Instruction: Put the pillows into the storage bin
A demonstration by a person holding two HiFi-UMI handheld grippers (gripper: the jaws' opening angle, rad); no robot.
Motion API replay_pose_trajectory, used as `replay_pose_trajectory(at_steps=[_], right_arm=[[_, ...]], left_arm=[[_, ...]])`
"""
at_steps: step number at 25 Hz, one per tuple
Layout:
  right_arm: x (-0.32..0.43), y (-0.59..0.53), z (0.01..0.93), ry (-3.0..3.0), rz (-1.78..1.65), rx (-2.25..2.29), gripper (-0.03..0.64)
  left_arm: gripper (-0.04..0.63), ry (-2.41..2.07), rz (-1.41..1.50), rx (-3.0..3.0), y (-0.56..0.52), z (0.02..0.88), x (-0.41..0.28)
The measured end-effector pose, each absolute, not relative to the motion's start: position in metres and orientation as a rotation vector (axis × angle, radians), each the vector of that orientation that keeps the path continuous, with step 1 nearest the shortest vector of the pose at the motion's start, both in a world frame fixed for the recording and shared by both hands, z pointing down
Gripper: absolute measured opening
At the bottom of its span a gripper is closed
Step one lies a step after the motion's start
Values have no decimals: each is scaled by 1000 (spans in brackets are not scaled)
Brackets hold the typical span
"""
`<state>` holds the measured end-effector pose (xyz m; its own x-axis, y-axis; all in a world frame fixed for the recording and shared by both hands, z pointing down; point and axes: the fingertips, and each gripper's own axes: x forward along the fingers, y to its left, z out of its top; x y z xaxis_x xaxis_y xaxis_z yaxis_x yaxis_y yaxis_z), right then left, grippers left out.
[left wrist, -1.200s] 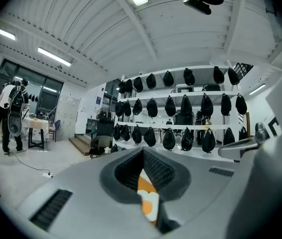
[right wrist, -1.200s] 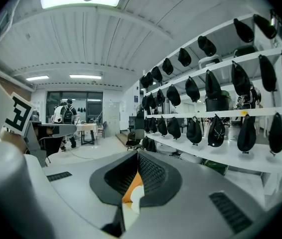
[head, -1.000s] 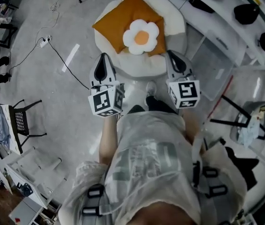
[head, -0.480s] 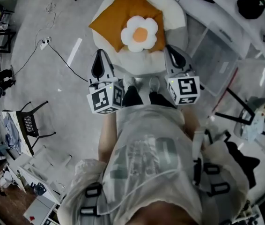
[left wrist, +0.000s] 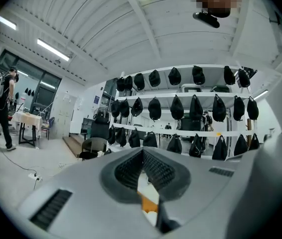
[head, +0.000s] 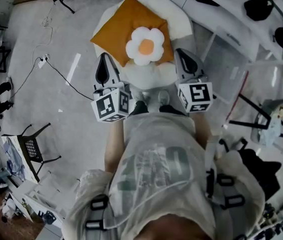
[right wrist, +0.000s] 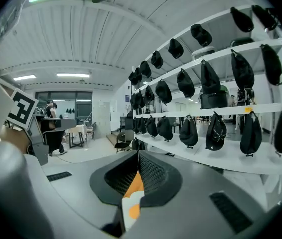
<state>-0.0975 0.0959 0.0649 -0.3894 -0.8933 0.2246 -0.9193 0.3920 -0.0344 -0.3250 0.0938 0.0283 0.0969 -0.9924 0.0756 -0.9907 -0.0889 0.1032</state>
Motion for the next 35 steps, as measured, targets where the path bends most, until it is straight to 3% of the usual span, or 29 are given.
replay_pose_trajectory(at_steps=[10, 11, 13, 14, 20, 26, 35], right_arm=[[-134, 78, 93, -2427, 374, 1642, 12], [-138, 72, 97, -2427, 396, 1638, 29], [-144, 60, 108, -2428, 453, 1619, 139], [-145, 54, 116, -2427, 485, 1613, 162], [-133, 18, 208, -2366, 608, 1678, 192], [-124, -14, 335, -2215, 600, 1680, 192], [-135, -45, 487, -2063, 635, 1549, 210]], left_arm=[[9, -1873, 22, 2240, 65, 65, -363], [22, -1835, 34, 2253, 60, 72, -361], [107, -1745, 82, 2292, 46, 90, -352], [139, -1703, 122, 2315, 39, 103, -346], [227, -1575, 333, 2363, -7, 226, -328], [230, -1598, 319, 2293, -52, 353, -327], [267, -1425, 615, 2148, -69, 518, -330]])
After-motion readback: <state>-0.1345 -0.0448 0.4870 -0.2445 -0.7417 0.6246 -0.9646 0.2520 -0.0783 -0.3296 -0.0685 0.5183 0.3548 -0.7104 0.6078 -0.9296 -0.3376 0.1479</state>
